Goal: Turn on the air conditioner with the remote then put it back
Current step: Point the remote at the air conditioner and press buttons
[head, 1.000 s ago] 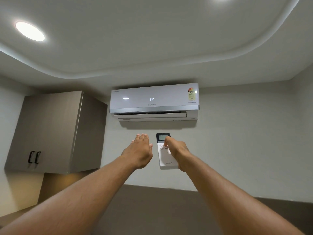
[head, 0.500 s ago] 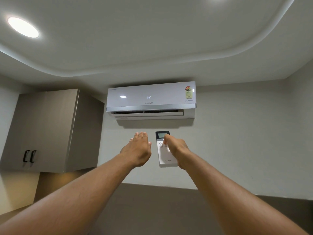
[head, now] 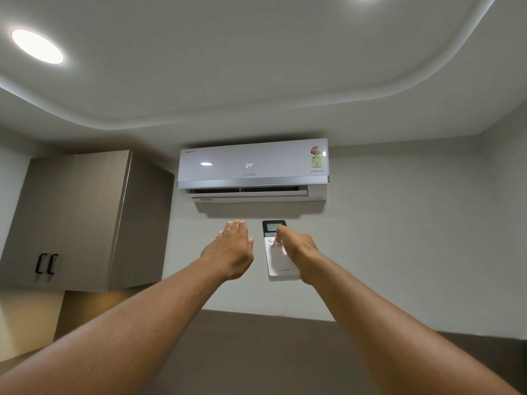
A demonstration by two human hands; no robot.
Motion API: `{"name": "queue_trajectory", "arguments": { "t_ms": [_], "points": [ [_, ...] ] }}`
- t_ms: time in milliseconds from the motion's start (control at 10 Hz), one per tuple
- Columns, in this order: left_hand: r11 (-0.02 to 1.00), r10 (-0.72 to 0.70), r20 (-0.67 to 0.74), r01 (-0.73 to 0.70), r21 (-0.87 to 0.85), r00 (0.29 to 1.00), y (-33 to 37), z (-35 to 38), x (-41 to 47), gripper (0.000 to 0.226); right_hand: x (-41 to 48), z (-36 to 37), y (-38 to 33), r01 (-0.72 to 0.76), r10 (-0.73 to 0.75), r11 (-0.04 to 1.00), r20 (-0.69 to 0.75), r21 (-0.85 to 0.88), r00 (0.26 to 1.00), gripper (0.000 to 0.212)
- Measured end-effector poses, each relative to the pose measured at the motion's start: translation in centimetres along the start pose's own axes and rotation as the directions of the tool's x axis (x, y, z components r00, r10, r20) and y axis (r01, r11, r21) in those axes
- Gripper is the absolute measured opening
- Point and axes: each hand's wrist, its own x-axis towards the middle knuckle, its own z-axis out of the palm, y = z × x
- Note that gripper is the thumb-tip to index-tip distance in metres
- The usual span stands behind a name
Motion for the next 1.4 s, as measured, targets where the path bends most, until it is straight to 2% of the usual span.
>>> {"name": "queue_trajectory", "arguments": {
  "t_ms": [1400],
  "points": [
    [1.0,-0.007,0.012,0.007,0.014,1.0,-0.09,-0.57,0.39,0.059,0.34,0.56,-0.71,-0.021,0.021,1.0,0.024,0.009,1.0,0.029]
  ]
}}
